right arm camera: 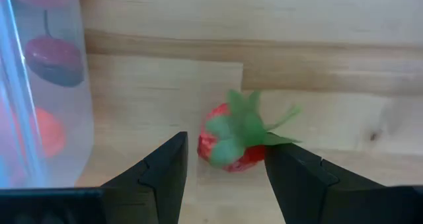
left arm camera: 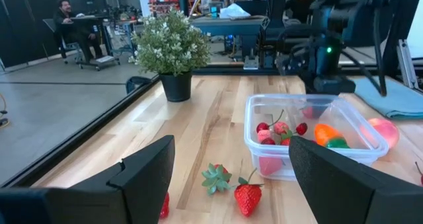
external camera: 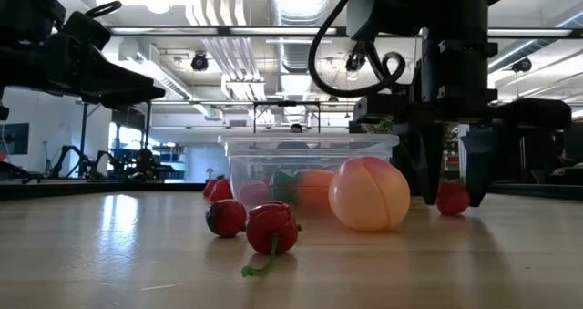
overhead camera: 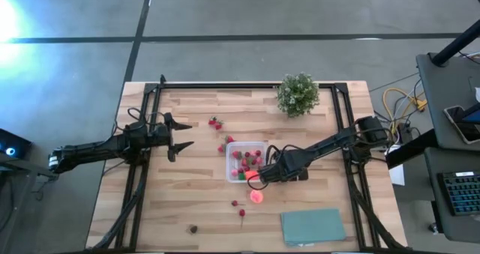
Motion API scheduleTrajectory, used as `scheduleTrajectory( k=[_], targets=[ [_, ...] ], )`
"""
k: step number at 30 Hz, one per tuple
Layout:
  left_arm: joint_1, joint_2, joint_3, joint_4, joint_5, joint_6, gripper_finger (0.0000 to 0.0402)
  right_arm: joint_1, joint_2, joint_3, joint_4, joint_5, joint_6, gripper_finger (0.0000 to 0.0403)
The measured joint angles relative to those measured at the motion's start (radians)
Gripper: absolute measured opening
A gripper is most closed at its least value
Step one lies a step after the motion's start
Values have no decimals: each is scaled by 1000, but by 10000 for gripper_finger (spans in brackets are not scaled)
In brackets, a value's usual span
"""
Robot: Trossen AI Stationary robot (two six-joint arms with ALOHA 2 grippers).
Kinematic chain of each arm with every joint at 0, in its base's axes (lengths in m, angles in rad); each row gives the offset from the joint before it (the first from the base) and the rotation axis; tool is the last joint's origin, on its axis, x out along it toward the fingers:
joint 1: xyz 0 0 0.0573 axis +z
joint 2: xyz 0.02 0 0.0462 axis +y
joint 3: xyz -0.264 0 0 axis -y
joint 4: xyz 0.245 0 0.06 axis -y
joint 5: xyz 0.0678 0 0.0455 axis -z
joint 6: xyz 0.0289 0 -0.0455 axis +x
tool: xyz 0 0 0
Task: Pick and placing Produce into tupperware
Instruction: Put the strawberry into the transparent bin
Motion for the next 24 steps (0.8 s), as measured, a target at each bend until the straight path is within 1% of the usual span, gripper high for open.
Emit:
scheduleTrajectory(
  k=[3, 9, 14, 19, 24],
  targets=[
    [0, 1, 0, -1, 0, 0, 283, -3, 8, 3, 1, 17, -31, 187],
    [0, 2, 0, 2, 0, 0, 283, -24, 7, 3, 0, 48, -36, 187],
    [0, 1, 0, 1, 0, 0, 283, -37, 6, 5, 16, 42, -58, 187],
    [0, 1, 0, 0, 0, 0, 283, -38, 6, 6, 17, -2, -86, 187],
    [0, 1, 0, 1, 0, 0, 283, -37, 6, 6, 16, -2, -87, 183]
  ],
)
